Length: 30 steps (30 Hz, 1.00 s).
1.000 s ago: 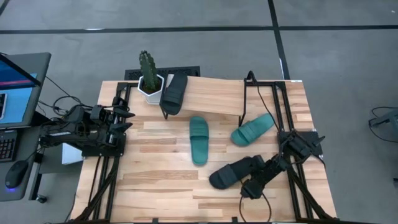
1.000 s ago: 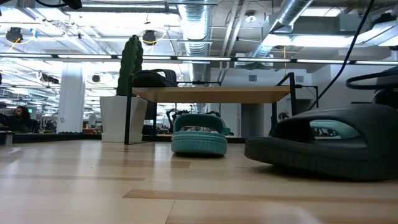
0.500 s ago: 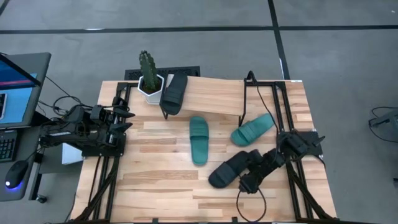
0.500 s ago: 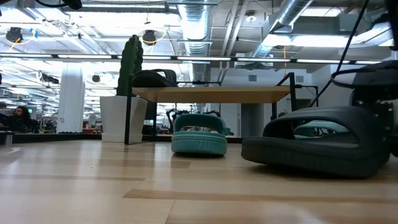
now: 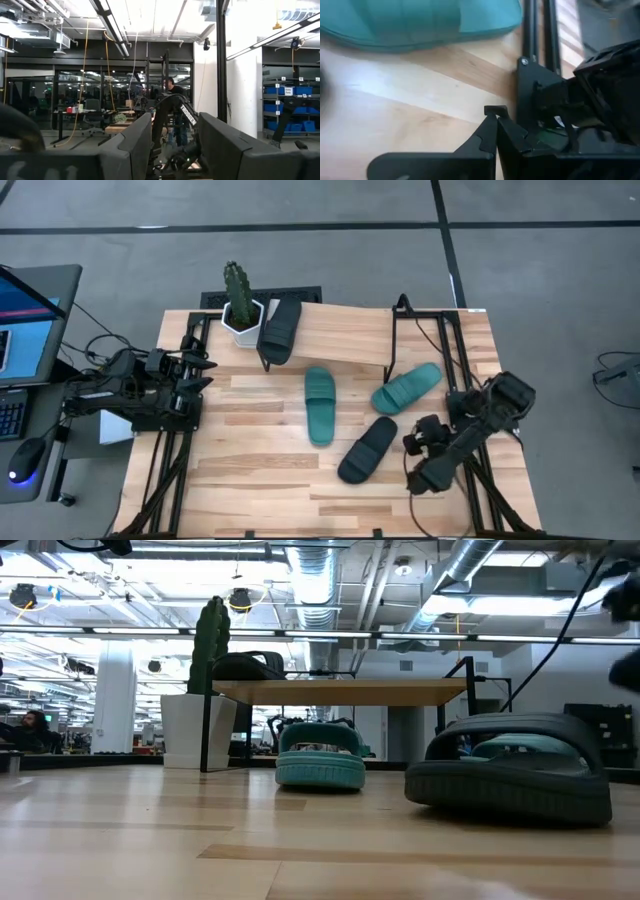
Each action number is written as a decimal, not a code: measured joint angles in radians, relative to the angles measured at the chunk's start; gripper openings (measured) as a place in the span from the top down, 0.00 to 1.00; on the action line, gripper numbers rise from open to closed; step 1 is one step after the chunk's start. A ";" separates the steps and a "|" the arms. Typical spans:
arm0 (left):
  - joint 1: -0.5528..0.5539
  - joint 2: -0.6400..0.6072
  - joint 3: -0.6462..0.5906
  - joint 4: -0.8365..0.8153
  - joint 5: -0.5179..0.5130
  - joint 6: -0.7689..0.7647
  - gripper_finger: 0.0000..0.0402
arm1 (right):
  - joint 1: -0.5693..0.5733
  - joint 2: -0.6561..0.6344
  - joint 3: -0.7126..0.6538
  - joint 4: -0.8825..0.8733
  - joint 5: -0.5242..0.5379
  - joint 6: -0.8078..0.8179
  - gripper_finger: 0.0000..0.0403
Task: Pick and place slides into the shelf
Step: Put the black slides on the shelf
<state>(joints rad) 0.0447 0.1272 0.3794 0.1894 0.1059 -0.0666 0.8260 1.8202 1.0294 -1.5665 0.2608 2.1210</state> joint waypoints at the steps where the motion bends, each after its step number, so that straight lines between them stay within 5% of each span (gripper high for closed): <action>1: 0.000 0.000 0.000 0.000 0.000 0.000 0.62 | 0.010 -0.019 0.000 0.000 0.021 0.013 1.00; 9: 0.000 0.000 0.000 -0.008 0.000 -0.002 0.62 | 0.072 -0.176 0.002 0.069 0.175 0.020 1.00; 15: 0.000 0.000 0.000 -0.011 0.000 -0.003 0.62 | 0.123 -0.246 0.002 0.332 0.368 -0.159 1.00; 23: 0.000 0.000 0.000 -0.013 0.000 -0.006 0.62 | 0.063 -0.195 -0.006 0.473 0.367 -0.241 0.97; 30: 0.000 0.000 0.000 -0.013 0.000 -0.010 0.62 | -0.027 -0.108 -0.005 0.437 0.329 -0.244 0.79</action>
<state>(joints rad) 0.0444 0.1271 0.3794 0.1768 0.1057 -0.0765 0.7992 1.7124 1.0240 -1.1294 0.5899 1.8768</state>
